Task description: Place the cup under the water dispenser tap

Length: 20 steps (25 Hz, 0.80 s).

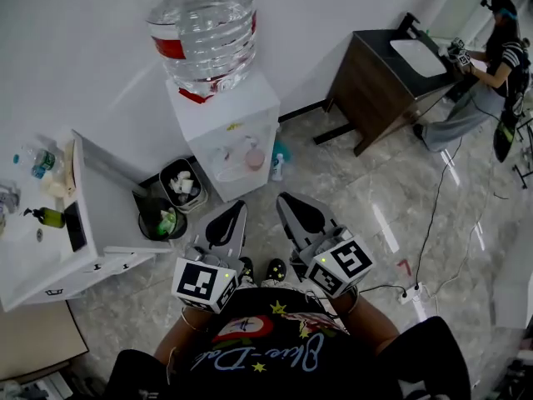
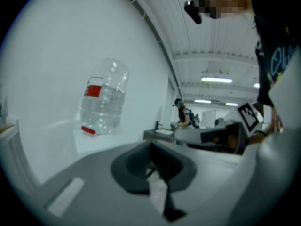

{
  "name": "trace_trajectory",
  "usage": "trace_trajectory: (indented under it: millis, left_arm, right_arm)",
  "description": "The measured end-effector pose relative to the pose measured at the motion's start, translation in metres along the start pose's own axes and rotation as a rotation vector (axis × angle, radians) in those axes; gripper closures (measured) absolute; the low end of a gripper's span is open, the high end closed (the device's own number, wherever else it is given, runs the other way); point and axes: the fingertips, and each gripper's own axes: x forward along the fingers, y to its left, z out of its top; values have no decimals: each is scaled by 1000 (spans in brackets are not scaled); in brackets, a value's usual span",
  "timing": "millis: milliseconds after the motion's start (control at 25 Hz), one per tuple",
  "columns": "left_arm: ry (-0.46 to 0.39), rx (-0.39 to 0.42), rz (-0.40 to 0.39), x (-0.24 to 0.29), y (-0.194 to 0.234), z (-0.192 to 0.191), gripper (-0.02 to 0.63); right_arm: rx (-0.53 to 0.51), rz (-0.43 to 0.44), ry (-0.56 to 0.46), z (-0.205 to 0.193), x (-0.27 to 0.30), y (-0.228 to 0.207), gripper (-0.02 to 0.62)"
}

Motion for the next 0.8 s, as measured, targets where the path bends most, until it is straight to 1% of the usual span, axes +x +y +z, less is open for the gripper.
trace_trajectory:
  millis: [120,200,360,800]
  left_arm:
    - [-15,21,-9,-3,-3,7,612]
    - [-11,30,-4,-7,-2,8,612]
    - [-13,24,19,-10,6,12,612]
    - [-33,21,22,-7,16,19,612]
  right_arm:
    - [-1,10,15,-6,-5,5,581]
    - [-2,2,15,-8,-9,8,581]
    - [36,-10,18,-8,-13,9,580]
    - [-8,-23,-28,13,4,3,581]
